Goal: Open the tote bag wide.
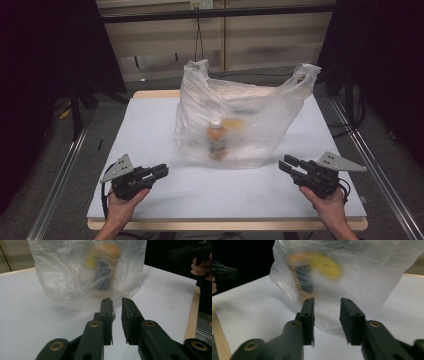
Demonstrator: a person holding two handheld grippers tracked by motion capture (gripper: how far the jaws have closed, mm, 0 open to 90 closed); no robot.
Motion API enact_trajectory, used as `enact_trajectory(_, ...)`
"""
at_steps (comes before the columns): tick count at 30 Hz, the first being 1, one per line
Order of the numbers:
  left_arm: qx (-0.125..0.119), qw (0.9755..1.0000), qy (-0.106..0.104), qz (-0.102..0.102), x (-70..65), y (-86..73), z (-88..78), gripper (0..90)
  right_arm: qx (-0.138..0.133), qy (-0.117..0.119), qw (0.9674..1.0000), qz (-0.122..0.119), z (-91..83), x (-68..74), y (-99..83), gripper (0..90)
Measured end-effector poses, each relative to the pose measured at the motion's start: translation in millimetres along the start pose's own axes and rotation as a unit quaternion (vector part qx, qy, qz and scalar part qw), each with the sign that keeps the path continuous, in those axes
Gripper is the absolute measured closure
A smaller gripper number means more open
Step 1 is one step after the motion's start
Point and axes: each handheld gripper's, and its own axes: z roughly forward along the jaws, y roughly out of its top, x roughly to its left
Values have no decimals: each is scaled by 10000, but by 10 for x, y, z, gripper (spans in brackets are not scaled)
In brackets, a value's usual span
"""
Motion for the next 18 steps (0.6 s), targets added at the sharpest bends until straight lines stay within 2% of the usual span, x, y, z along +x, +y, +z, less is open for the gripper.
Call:
enact_trajectory(4, 29, 10000, -30, 65, 20, 30, 32, 900, 59, 159, 9998, 52, 21, -33, 76, 831)
enact_trajectory(5, 3, 9999, -123, 74, 32, 60, 55, 900, 64, 224, 9997, 69, 32, -36, 100, 854)
enact_trajectory(7, 1, 9999, -108, 70, 26, 72, 63, 900, 74, 238, 9997, 26, 46, -33, 123, 875)
enact_trajectory(8, 22, 9998, -102, 159, 17, 115, 80, 900, 66, 300, 9995, -23, 68, -24, 171, 900)
enact_trajectory(10, -21, 9998, -153, 116, 7, 128, 91, 900, 70, 295, 9995, -33, 97, -3, 219, 900)
enact_trajectory(11, -16, 9996, -218, 182, -4, 177, 108, 900, 80, 332, 9994, -41, 116, 9, 252, 900)
enact_trajectory(12, -68, 9995, -276, 164, -19, 211, 126, 900, 81, 379, 9992, -31, 131, 17, 271, 900)
enact_trajectory(14, -75, 9993, -290, 204, -22, 245, 134, 900, 107, 424, 9990, -56, 163, 34, 305, 900)
enact_trajectory(15, -156, 9988, -409, 228, -21, 316, 160, 900, 89, 454, 9989, -36, 214, 59, 365, 900)
enact_trajectory(17, -188, 9987, -412, 232, -19, 353, 175, 900, 90, 500, 9987, -62, 245, 65, 397, 900)
enact_trajectory(18, -212, 9986, -422, 251, -18, 388, 192, 900, 98, 565, 9983, -121, 301, 89, 470, 900)
